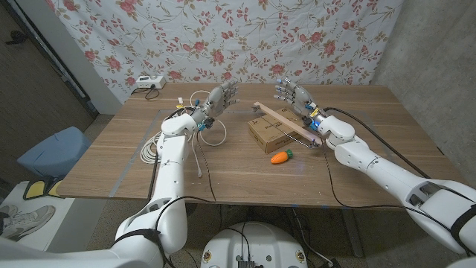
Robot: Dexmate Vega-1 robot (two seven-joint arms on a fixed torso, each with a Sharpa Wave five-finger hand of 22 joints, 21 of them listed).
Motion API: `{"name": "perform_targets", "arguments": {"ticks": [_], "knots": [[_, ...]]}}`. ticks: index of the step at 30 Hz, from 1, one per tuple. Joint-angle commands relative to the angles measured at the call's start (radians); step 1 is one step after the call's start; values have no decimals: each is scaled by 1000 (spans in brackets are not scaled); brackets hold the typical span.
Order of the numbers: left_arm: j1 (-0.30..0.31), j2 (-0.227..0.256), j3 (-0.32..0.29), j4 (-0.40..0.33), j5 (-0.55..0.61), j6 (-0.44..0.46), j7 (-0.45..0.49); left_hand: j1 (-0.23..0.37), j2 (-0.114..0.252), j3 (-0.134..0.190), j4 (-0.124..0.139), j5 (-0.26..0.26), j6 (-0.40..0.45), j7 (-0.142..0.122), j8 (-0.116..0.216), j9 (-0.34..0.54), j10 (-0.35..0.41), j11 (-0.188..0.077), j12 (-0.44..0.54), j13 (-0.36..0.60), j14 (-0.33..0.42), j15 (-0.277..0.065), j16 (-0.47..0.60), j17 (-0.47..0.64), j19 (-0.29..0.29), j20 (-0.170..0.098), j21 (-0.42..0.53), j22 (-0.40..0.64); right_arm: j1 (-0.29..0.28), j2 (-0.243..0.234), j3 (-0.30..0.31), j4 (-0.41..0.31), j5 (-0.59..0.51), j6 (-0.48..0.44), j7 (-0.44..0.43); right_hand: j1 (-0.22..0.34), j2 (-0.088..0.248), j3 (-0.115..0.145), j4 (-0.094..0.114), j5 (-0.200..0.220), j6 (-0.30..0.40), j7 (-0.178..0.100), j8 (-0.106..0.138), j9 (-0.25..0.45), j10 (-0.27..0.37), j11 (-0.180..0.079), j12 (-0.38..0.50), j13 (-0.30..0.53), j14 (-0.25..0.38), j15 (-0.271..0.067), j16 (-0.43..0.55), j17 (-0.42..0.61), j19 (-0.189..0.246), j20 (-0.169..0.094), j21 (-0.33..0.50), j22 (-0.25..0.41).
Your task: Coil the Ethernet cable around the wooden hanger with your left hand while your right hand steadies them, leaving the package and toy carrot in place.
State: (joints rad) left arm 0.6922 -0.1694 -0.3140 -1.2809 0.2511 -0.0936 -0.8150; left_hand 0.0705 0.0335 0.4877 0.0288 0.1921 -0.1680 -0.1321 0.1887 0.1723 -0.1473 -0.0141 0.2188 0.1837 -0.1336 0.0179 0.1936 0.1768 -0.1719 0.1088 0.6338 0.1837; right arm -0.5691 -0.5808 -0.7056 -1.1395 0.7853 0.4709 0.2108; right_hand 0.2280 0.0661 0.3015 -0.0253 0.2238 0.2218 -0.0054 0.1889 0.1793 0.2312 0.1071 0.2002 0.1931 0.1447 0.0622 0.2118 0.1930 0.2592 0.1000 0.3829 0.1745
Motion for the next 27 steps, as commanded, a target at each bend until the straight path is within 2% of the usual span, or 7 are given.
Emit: {"name": "perform_targets", "arguments": {"ticks": [1, 7, 13, 18, 20, 27], "knots": [[29, -22, -92, -57, 4, -44, 161, 8, 3, 3, -5, 3, 10, -4, 5, 3, 3, -3, -1, 4, 0, 0, 3, 3, -4, 1, -6, 3, -91, -83, 57, -55, 28, 62, -166, -1, 5, 0, -7, -3, 11, 2, 6, 5, 9, 3, 8, 3, -2, -4, -3, 2, -3, 4, -2, 3], [55, -39, -134, -105, 8, -72, 277, 9, 4, 3, -7, 3, 14, -7, 5, 3, 6, -6, -1, 4, 2, -1, 3, 3, -1, 3, -6, 3, -183, -135, 108, -114, 34, 124, -308, 0, 6, 1, -9, -3, 12, 1, 6, 5, 10, 3, 8, 3, -4, -5, -4, 2, -6, 4, -6, 3], [63, -31, -115, -120, 20, -56, 288, 11, 5, 3, -9, 3, 20, -10, 5, 3, 14, -11, 1, 4, 5, -1, 2, 3, 6, 4, -6, 3, -217, -181, 109, -162, 30, 120, -366, 3, 6, 2, -12, -3, 15, 0, 7, 5, 13, 1, 9, 3, -4, -5, -5, 1, -8, 8, -9, 3], [52, -21, -91, -108, 31, -48, 282, 12, 5, 3, -10, 3, 21, -8, 4, 3, 12, -10, 0, 4, 6, 1, 2, 3, 5, 4, -8, 3, -229, -254, 82, -239, -8, 64, -417, 6, 5, 3, -16, -3, 15, 0, 6, 5, 13, 1, 8, 3, -7, -2, -7, 1, -10, 10, -12, 3], [48, -16, -80, -106, 38, -44, 277, 12, 5, 3, -10, 3, 21, -8, 4, 3, 13, -9, -1, 4, 7, 0, 2, 3, 5, 3, -9, 3, -230, -287, 67, -273, -18, 30, -437, 10, 3, 4, -20, -3, 15, 0, 6, 5, 11, 1, 7, 3, -11, 10, -9, 0, -14, 15, -16, 3], [43, 2, -46, -111, 73, -29, 278, 13, 6, 3, -11, 3, 21, -6, 2, 3, 11, -9, -2, 4, 7, 0, 1, 3, 6, 4, -11, 3, -207, -377, -4, -358, -56, -60, -489, 18, 1, 6, -29, -4, 10, -3, 3, 5, 7, -3, 4, 3, -11, 23, -10, -1, -18, 20, -21, 3]]}}
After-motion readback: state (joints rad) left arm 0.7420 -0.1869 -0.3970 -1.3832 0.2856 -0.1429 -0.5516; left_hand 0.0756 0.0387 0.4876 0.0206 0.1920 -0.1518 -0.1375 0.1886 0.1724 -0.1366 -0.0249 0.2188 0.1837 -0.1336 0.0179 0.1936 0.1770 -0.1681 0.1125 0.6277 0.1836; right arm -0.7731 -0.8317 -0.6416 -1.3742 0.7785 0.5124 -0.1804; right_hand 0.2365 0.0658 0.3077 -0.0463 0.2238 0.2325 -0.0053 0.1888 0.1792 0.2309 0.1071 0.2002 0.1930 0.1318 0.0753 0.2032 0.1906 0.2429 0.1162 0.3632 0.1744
